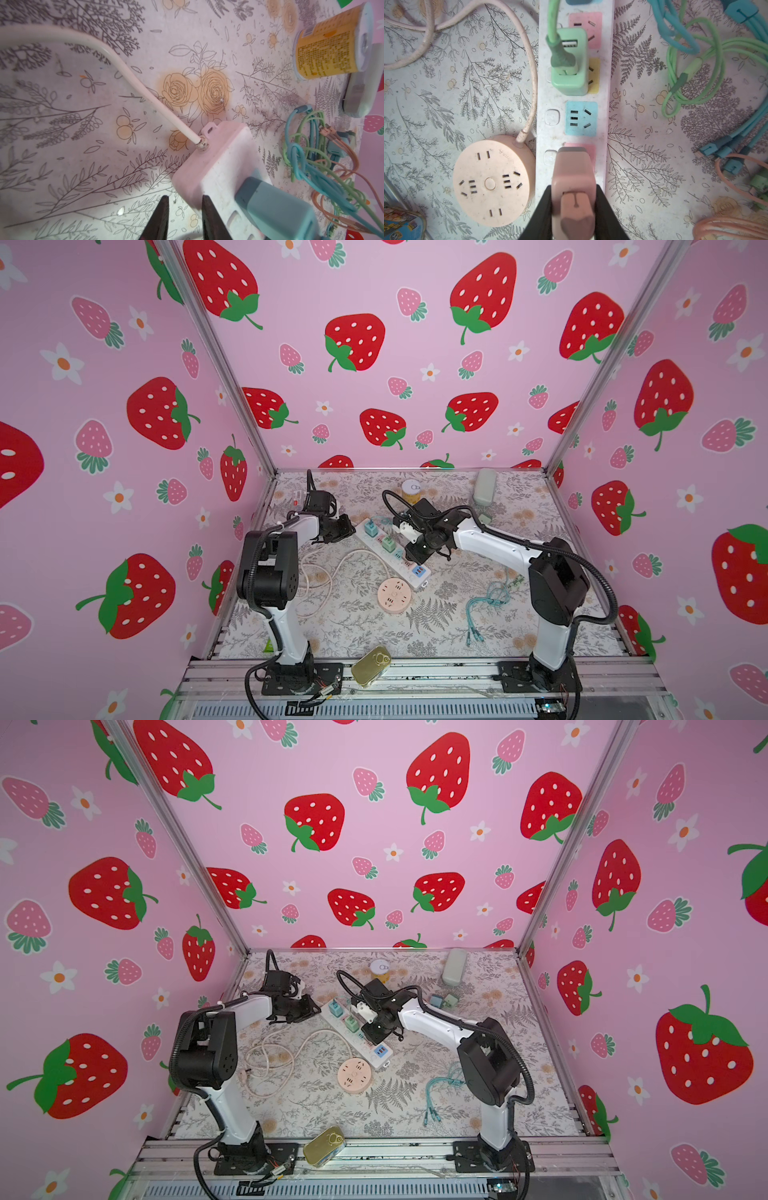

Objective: Insert the plug
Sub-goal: 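Lower the pink charger prongs-first into the pink socket with the right gripper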

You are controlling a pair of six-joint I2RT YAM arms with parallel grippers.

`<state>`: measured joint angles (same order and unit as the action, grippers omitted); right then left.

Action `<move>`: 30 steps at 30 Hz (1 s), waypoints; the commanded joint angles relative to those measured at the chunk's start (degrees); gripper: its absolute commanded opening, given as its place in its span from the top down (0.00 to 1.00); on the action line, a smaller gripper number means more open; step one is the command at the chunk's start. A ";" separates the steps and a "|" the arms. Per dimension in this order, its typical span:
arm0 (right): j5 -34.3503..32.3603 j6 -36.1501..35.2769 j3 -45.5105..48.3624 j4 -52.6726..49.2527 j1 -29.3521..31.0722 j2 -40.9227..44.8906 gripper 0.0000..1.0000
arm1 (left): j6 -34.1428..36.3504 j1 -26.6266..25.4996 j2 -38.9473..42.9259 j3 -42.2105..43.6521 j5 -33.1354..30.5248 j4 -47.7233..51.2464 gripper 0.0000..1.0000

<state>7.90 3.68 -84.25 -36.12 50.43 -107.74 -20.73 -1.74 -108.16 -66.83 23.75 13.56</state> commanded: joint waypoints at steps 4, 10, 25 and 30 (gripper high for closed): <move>-0.44 -1.27 0.30 -1.85 0.41 -2.16 0.91 | 0.96 0.33 0.32 -1.20 1.62 0.85 0.70; -1.04 -1.39 0.75 -1.50 0.60 -2.49 0.91 | 0.81 0.42 0.24 -1.29 1.82 0.68 0.70; -7.22 -1.40 0.31 -2.44 2.74 -4.05 0.91 | 0.66 0.63 0.54 -1.11 2.44 0.60 0.71; -7.89 -0.92 0.27 -3.15 3.44 -5.06 0.91 | 0.84 0.67 0.49 -1.12 2.44 0.86 0.71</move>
<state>1.89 3.16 -84.20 -35.46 53.34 -110.52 -20.75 -1.48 -108.16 -66.83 25.15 13.56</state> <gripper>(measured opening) 0.293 0.294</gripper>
